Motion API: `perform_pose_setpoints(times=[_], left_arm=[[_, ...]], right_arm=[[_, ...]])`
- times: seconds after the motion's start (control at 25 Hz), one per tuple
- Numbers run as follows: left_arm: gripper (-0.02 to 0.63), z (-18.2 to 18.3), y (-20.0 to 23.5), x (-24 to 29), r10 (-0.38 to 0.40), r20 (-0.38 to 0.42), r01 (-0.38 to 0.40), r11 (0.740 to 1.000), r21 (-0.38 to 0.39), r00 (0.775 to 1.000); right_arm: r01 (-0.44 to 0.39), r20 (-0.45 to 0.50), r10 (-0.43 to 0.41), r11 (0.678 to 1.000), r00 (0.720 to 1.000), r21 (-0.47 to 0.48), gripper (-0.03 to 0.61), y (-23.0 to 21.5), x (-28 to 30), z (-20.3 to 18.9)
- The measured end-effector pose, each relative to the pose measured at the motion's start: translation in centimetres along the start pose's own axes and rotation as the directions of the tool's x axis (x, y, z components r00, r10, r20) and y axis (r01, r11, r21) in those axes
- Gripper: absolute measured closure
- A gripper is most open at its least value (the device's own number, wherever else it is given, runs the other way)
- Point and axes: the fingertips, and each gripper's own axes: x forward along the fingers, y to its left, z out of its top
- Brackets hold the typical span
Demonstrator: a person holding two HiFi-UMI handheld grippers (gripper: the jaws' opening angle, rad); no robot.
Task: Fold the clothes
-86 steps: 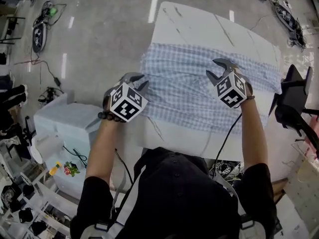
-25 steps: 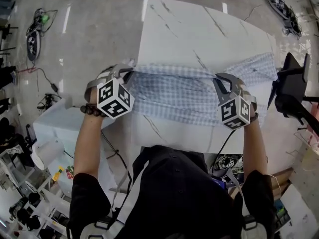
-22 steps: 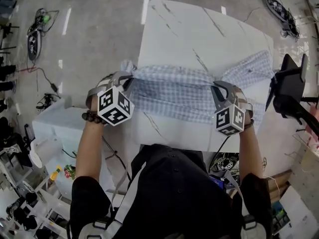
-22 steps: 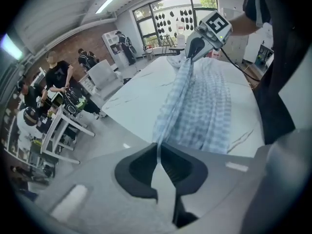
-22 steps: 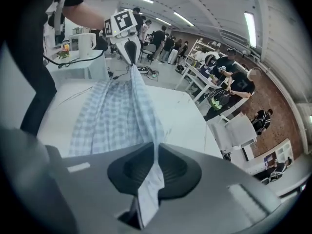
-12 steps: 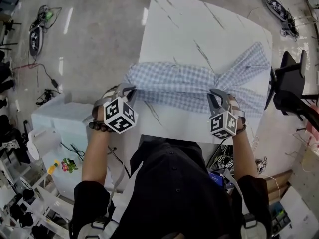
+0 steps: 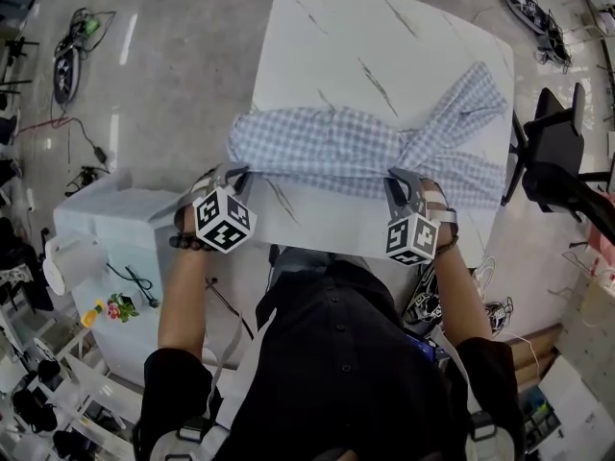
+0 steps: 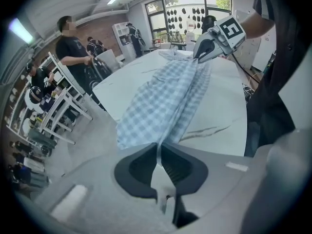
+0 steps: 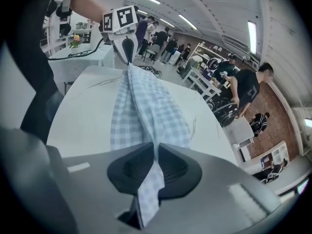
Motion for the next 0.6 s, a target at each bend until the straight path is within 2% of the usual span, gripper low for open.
perform_pose_setpoints(times=[0.44, 0.52, 0.56, 0.6], left_arm=[[0.570, -1.8, -2.7, -0.3, 0.029, -0.037, -0.029, 0.999, -0.013, 0.999], [0.546, -2.5, -3.4, -0.1, 0.011, -0.061, -0.012, 1.000, -0.005, 0.998], [0.501, -2.9, -3.8, -0.1, -0.008, -0.075, 0.008, 1.000, -0.002, 0.997], [0.492, -3.2, -4.4, -0.2, -0.033, -0.081, 0.033, 0.999, -0.007, 0.996]], right_arm=[[-0.015, 0.032, 0.016, 0.999, 0.999, -0.042, 0.538, 2.7, -0.4, -1.1], [-0.044, 0.033, 0.046, 0.998, 0.998, -0.051, 0.513, 3.3, -0.5, -1.5], [-0.073, 0.030, 0.075, 0.996, 0.997, -0.049, 0.473, 3.8, -0.6, -1.7], [-0.105, 0.027, 0.106, 0.994, 0.994, -0.044, 0.441, 4.3, -0.7, -1.9]])
